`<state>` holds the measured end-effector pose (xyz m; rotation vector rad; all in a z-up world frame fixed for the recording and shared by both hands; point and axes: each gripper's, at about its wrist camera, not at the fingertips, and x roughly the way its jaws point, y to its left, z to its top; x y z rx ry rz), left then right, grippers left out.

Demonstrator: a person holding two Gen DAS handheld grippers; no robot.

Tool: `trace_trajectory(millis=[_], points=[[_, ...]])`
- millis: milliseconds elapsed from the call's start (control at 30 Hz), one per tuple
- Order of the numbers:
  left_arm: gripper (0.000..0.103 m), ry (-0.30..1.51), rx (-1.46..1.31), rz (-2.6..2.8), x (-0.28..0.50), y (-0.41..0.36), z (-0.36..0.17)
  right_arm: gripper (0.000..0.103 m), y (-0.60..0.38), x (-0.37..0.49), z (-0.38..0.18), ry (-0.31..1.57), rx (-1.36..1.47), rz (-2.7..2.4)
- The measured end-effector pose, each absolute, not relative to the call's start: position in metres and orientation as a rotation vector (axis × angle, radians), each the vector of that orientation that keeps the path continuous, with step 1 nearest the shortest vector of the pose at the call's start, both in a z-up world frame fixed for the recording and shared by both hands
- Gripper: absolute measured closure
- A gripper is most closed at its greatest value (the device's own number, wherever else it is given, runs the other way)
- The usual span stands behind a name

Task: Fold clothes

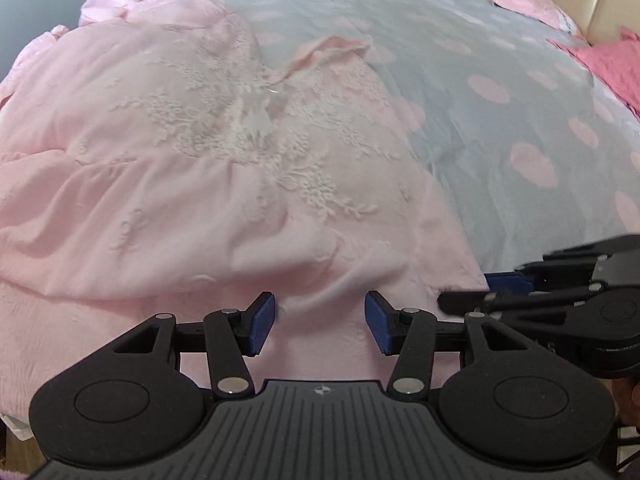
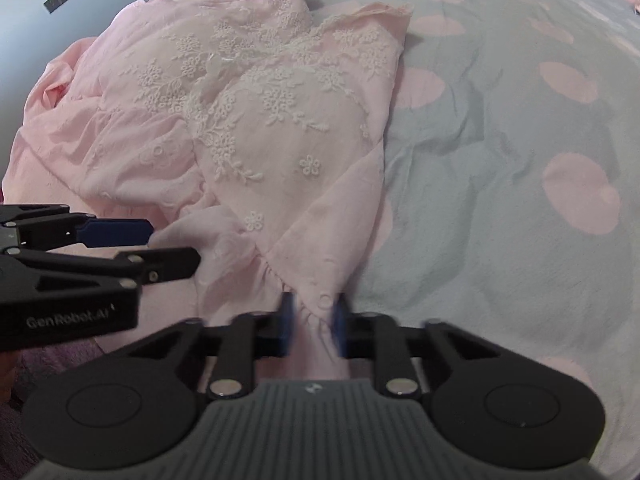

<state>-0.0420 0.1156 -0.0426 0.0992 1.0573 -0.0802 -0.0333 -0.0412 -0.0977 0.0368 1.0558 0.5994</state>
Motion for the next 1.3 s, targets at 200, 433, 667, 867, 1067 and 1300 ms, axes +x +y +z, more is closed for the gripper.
trace_trajectory(millis=[200,433,667,867,1067,1300], points=[[0.055,1.016,0.101,-0.093,-0.046,0.111,-0.031,0.098,-0.072,-0.029,-0.075,0.987,0.032,0.498],[0.055,0.943,0.13,-0.141,-0.052,0.095,-0.008,0.098,-0.123,-0.032,-0.028,0.914,-0.043,0.372],[0.055,0.899,0.165,-0.237,-0.056,0.069,0.01,0.099,-0.201,-0.049,-0.002,0.922,-0.169,0.243],[0.055,0.897,0.189,-0.291,-0.048,0.059,0.022,0.098,-0.249,-0.067,0.004,0.965,-0.236,0.167],[0.055,0.921,0.178,-0.284,-0.02,0.071,0.03,0.095,-0.251,-0.067,-0.003,0.99,-0.259,0.19],[0.051,0.951,0.202,-0.158,0.022,0.1,0.016,0.087,-0.243,-0.057,0.0,0.983,-0.279,0.201]])
